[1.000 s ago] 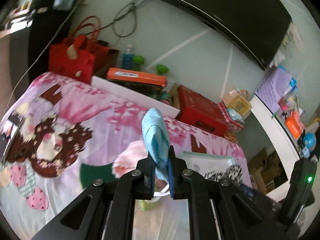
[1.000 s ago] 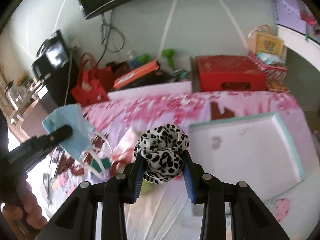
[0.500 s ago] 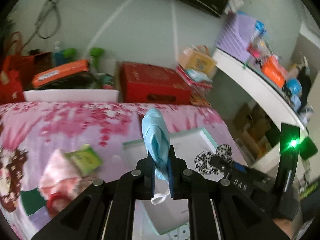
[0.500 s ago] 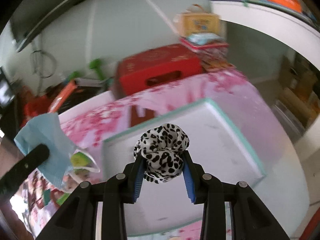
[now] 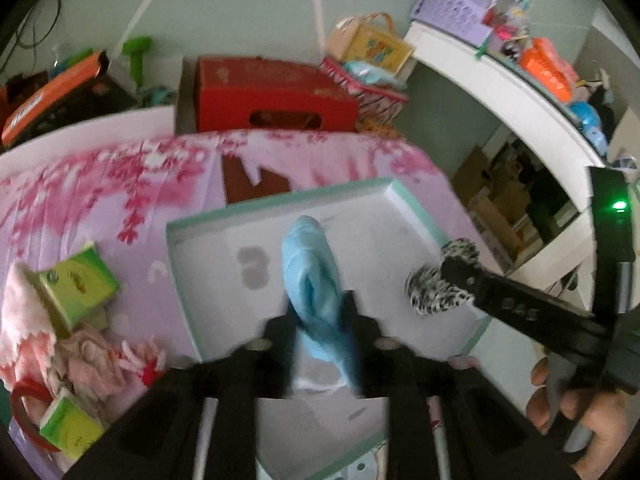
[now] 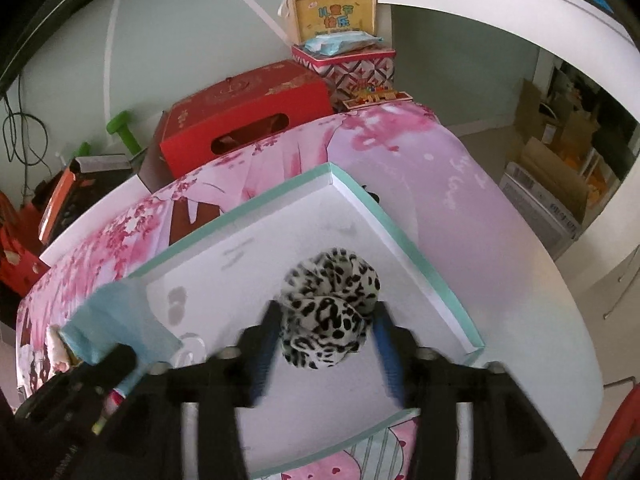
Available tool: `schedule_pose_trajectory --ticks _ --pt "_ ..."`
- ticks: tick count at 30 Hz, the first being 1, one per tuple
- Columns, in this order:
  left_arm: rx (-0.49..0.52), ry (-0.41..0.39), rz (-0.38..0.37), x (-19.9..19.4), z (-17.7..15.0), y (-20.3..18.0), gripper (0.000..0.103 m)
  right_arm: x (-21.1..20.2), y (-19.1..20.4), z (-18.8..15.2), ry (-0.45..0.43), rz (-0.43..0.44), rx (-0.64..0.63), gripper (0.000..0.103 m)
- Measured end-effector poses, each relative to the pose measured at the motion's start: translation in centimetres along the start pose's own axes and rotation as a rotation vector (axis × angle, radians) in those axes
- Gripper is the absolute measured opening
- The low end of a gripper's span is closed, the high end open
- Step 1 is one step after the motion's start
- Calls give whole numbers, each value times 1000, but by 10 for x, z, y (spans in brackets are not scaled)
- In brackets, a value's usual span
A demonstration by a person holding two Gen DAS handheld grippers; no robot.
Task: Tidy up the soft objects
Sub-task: 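Carry the scrunchie and mask to the white tray and release both, then grasp the green tissue pack with the right tool while the left tool grasps the purple packet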
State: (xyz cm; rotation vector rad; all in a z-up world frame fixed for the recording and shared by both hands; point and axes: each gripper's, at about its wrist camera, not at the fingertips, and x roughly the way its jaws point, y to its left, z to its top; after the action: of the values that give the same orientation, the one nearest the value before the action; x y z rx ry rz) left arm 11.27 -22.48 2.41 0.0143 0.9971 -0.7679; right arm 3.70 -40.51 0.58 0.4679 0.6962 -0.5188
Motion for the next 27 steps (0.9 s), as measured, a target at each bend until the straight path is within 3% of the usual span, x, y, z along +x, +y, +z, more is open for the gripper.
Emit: schedule_pose_trajectory --ticks 1,5,7,10,13,21,27 --pt "-13 2 21 1 -1 3 64 0 2 0 0 0 -2 72" --pt "-38 -1 61 -4 -3 14 67 2 6 0 3 -13 -23 85" --pt "-52 3 79 -3 -3 20 80 5 8 -2 15 -31 -33 91" --pt "-79 1 114 -2 -3 27 92 12 8 -4 36 -48 -42 102" --pt "-76 -9 141 1 -1 30 99 18 7 -6 52 -68 -45 103" --pt "-59 -12 195 4 -5 29 100 24 1 -8 79 -88 -21 103" --pt "-31 -46 233 -10 -6 25 100 15 4 -6 51 -78 -31 103"
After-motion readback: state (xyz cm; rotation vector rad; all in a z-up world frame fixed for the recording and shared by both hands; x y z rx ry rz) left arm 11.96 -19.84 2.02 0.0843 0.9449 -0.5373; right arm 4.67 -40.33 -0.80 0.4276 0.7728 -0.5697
